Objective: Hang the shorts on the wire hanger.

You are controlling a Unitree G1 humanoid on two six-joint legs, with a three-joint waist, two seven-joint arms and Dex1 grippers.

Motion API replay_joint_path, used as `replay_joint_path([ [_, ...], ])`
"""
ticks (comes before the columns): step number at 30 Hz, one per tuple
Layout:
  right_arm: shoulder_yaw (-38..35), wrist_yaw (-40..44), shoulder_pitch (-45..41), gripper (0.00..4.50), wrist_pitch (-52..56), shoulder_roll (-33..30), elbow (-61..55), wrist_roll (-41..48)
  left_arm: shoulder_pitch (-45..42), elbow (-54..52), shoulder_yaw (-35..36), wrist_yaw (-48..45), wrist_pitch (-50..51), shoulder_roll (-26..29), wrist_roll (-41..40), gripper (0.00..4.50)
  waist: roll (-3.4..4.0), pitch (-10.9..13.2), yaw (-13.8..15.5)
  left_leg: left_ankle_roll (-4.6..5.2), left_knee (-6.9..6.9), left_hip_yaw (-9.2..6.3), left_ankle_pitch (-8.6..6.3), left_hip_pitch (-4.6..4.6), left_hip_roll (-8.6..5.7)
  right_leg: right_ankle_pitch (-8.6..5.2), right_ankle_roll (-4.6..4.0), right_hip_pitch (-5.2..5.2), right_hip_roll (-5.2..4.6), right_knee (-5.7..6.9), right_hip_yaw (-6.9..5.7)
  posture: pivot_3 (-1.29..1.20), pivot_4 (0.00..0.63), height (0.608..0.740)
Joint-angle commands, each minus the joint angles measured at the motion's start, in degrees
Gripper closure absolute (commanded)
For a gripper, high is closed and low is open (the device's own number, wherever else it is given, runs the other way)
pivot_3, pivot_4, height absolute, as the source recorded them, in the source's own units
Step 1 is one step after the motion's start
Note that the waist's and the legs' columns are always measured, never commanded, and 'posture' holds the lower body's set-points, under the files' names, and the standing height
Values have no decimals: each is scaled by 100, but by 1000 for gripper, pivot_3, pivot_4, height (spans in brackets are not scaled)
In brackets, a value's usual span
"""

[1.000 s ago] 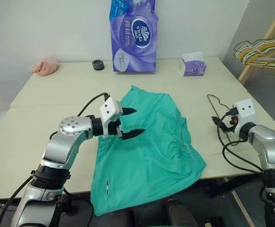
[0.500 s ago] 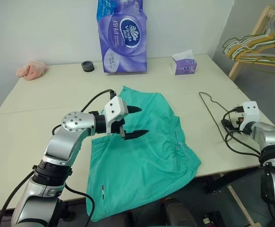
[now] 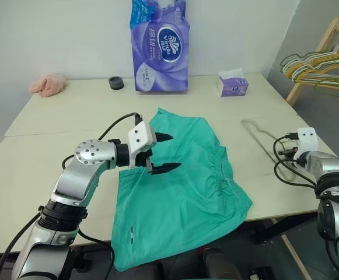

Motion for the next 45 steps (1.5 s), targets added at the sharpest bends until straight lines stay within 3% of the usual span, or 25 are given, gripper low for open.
replay_joint_path([
  [1, 45, 31, 125, 4475, -200, -103, -568, -74, -114, 242, 303, 238, -104, 61, 71, 0, 7, 4, -4, 2, -1, 0, -1, -1, 0, 0, 0, -1, 0, -1, 0, -147, 85, 740],
  [9, 550, 461, 897, 4475, -870, -127, -4030, -352, -847, 1839, 965, 1011, -387, 100, 252, 0, 63, 33, -104, 4, -7, 23, -3, -22, 4, 3, 5, -53, 1, 24, 28, -158, 88, 740],
  [14, 1151, 789, 1002, 4475, -1988, -156, -5334, -793, -1381, 2458, 1454, 702, 357, 165, -380, 0, 64, 34, -92, 3, -7, 19, -3, -22, 5, 3, 5, -53, 1, 26, 23, -158, 88, 740],
  [22, 2036, 1727, 988, 4475, -3095, -9, -6075, -1015, -1217, 2066, 1206, -712, 1877, 748, -1124, 0, 63, 34, -75, -1, -7, 17, -6, -36, 2, 4, 7, -63, -1, 14, 19, -160, 88, 740],
  [28, 2425, 2086, 800, 4475, -3802, 245, -6270, -1111, -856, 1587, 729, -1234, 2169, 917, -1127, 0, 63, 34, -63, -2, -5, 12, -5, -55, 3, 7, 2, -88, -7, 24, 20, -156, 88, 740],
  [31, 2450, 2168, 671, 4475, -3980, 329, -6266, -1118, -604, 1287, 553, -1477, 2204, 1007, -1129, 0, 62, 33, -63, -8, 13, 19, -1, -112, 1, 8, 0, -160, -8, 65, 30, -156, 88, 740],
  [38, 2461, 2271, 546, 4475, -4183, 450, -6269, -1122, -391, 982, 391, -1702, 2247, 1037, -1180, 0, 62, 33, -62, -11, 11, 13, 2, -103, 5, 5, -18, -167, -6, 95, 26, -159, 87, 740],
  [41, 2447, 2288, 584, 4500, -4191, 485, -6302, -1125, -429, 1092, 478, -1737, 2304, 1006, -1255, 597, 62, 33, -64, -11, 12, 14, 3, -101, 4, 7, -20, -166, -2, 97, 26, -159, 87, 740],
  [45, 2427, 2261, 639, 4500, -4144, 516, -6334, -1131, -322, 962, 396, -1868, 2282, 1065, -1268, 1776, 62, 33, -65, -11, 12, 14, 3, -102, 4, 7, -20, -166, 0, 96, 24, -161, 86, 740],
])
